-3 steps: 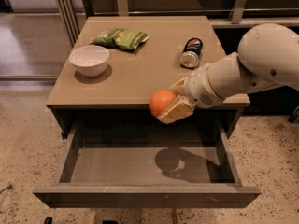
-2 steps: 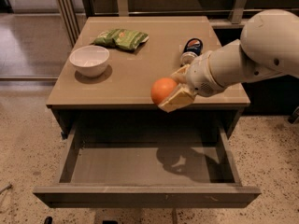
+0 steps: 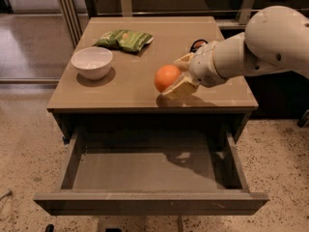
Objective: Pick orange from top drawer and place on counter
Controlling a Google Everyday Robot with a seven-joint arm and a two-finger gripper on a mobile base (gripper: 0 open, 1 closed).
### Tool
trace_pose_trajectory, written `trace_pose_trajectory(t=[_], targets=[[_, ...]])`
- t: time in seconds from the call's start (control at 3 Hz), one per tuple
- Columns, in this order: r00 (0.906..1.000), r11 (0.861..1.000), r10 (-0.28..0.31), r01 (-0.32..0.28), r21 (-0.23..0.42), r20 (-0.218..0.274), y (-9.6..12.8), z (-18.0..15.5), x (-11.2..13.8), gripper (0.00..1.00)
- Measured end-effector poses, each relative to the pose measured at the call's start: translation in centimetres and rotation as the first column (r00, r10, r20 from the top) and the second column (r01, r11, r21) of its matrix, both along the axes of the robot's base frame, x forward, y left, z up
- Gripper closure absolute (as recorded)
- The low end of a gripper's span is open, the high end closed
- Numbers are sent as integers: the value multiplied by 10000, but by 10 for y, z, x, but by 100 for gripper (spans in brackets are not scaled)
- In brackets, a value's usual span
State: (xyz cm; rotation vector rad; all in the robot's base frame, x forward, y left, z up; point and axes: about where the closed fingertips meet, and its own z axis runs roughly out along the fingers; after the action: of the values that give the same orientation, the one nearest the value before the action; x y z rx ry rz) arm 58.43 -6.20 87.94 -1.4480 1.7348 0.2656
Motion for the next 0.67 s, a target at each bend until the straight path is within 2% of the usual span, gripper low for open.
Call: trace_pose_trajectory(t=[0.33, 0.67], targets=[[9995, 9997, 132, -137, 180, 293, 6, -6, 19, 100], [9994, 9995, 204, -211, 220, 287, 10, -16, 35, 100]])
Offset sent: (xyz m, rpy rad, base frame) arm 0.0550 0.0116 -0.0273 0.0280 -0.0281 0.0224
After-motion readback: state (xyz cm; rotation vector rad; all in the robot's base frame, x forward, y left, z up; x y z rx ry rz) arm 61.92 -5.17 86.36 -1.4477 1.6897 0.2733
